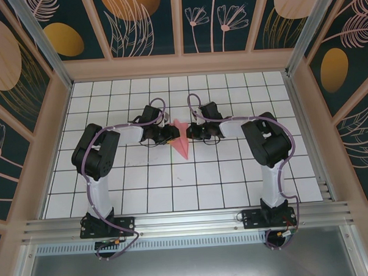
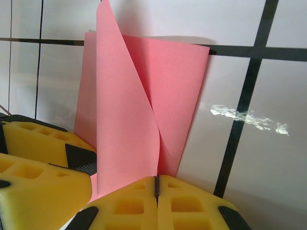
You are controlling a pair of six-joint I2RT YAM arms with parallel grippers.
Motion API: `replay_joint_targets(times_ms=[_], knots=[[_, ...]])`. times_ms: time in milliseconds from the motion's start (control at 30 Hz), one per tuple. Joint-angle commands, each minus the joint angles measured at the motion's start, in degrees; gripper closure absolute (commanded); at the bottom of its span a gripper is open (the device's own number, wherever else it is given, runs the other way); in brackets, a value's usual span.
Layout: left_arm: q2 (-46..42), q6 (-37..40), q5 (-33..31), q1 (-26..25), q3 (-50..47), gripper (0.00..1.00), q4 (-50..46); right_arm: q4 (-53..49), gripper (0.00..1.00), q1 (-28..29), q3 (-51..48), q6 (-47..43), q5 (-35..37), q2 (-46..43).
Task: Fold a paper plane with a square sheet of paper (fold left side to right side)
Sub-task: Fourth fold the wing at the center of the table.
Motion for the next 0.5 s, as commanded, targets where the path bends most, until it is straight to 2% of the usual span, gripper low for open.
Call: replay_joint_targets(times_ms=[0,467], knots=[[2.6,1.8,-4.4,0.0,-0.2,0.63,-2.9,-3.9,0.93,0.6,-1.2,0.7,0.9,-1.8],[2.6,1.8,-4.4,0.0,-0.5,0.63,-2.8,-4.0,0.92,0.6,-1.4,0.6,1.6,-2.9]])
